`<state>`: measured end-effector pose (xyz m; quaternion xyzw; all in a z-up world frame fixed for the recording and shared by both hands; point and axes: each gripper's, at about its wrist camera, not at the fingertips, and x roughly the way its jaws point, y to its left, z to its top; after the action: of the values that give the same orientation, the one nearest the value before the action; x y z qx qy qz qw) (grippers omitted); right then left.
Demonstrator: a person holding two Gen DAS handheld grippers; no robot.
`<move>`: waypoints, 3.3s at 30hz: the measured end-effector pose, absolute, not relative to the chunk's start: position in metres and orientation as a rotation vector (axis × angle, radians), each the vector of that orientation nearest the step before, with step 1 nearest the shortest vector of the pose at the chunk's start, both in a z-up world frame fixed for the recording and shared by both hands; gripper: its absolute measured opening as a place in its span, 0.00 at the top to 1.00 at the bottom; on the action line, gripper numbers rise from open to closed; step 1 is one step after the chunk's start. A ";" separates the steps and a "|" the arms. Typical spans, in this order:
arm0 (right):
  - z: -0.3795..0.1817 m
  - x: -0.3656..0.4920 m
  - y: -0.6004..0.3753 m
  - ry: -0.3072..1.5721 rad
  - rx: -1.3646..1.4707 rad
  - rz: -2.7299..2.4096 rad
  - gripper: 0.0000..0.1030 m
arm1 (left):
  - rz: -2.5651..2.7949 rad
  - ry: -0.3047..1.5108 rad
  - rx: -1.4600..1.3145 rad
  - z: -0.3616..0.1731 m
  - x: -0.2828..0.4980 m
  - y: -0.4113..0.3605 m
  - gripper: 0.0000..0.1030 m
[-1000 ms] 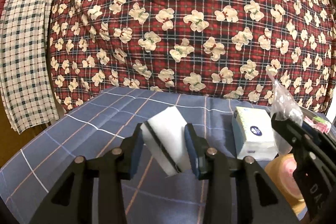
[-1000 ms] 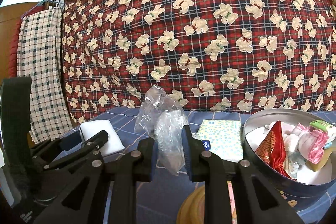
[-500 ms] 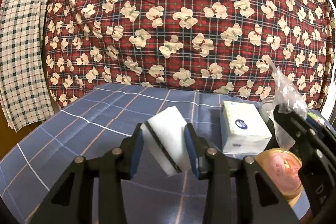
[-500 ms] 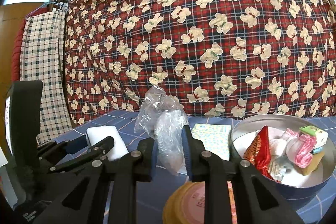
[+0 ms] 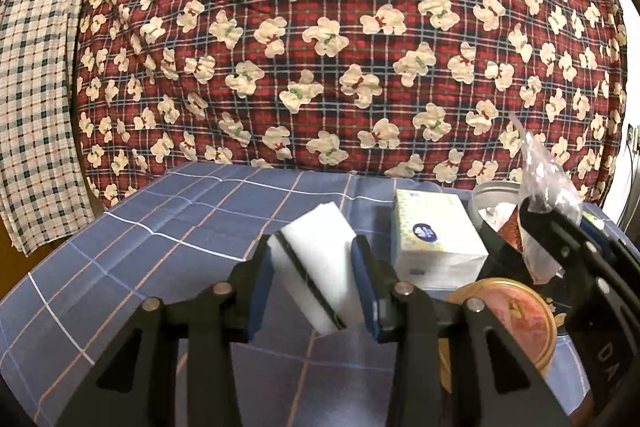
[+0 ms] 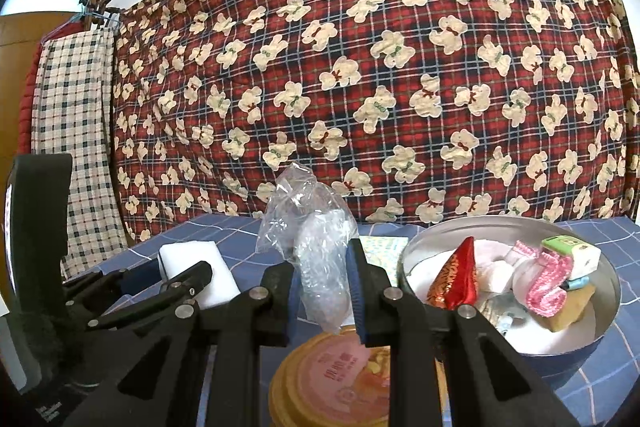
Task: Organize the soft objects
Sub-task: 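Lift the sponge and plastic bag and carry both toward the basin, then swing the left tool with the sponge over the basin rim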
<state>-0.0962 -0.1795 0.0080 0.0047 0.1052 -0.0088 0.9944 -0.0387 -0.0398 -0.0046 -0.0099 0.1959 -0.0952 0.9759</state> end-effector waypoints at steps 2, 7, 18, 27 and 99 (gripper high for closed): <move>0.009 -0.099 -0.182 0.205 0.010 -0.020 0.77 | -0.196 0.389 -0.012 -0.003 -0.041 -0.043 0.63; 0.010 -0.106 -0.189 0.187 0.004 -0.028 0.77 | -0.216 0.380 -0.013 0.001 -0.048 -0.052 0.63; 0.013 -0.123 -0.207 0.156 -0.026 -0.076 0.77 | -0.244 0.371 -0.005 0.003 -0.060 -0.073 0.63; 0.013 -0.138 -0.224 0.145 -0.023 -0.099 0.77 | -0.286 0.365 -0.002 -0.003 -0.074 -0.097 0.63; 0.026 -0.197 -0.379 0.097 0.121 -0.371 0.77 | -0.809 0.631 0.430 -0.038 -0.166 -0.249 0.16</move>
<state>-0.1972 -0.3785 0.0262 0.0600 0.0483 -0.1844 0.9798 -0.1658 -0.2487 -0.0384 0.2041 0.2994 -0.3841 0.8492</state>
